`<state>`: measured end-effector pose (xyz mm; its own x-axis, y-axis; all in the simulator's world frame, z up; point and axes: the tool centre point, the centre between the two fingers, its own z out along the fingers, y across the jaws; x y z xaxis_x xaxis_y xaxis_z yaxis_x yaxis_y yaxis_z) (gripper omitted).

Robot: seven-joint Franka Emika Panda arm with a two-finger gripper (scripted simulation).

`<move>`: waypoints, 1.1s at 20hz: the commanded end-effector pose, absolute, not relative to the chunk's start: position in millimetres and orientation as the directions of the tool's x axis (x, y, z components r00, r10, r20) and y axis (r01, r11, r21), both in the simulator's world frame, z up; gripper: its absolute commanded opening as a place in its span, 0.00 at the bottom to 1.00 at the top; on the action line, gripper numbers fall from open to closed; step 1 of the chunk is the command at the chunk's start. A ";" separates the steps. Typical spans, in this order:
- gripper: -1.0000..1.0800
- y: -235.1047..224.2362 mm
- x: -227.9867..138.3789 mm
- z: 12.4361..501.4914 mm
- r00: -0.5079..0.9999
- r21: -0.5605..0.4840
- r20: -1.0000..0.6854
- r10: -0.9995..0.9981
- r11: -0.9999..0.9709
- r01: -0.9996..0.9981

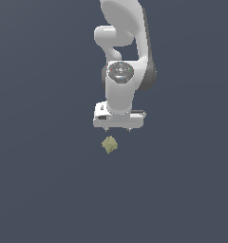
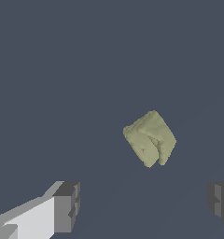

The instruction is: Pick up the object and move it to a goal position.

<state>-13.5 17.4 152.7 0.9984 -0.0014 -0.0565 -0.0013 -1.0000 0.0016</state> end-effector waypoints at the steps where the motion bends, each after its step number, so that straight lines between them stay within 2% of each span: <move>1: 0.96 17.4 -13.5 152.7 0.998 0.002 -0.057 -0.001 -1.000 -0.001; 10: 0.96 -6.8 -16.8 154.9 0.998 0.029 -0.066 0.013 -0.999 0.014; 22: 0.96 -8.2 -14.7 147.9 0.995 0.024 -0.061 0.075 -0.997 0.077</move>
<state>-15.1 -7.7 149.8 0.9963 0.0593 -0.0620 0.0610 -0.9978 0.0249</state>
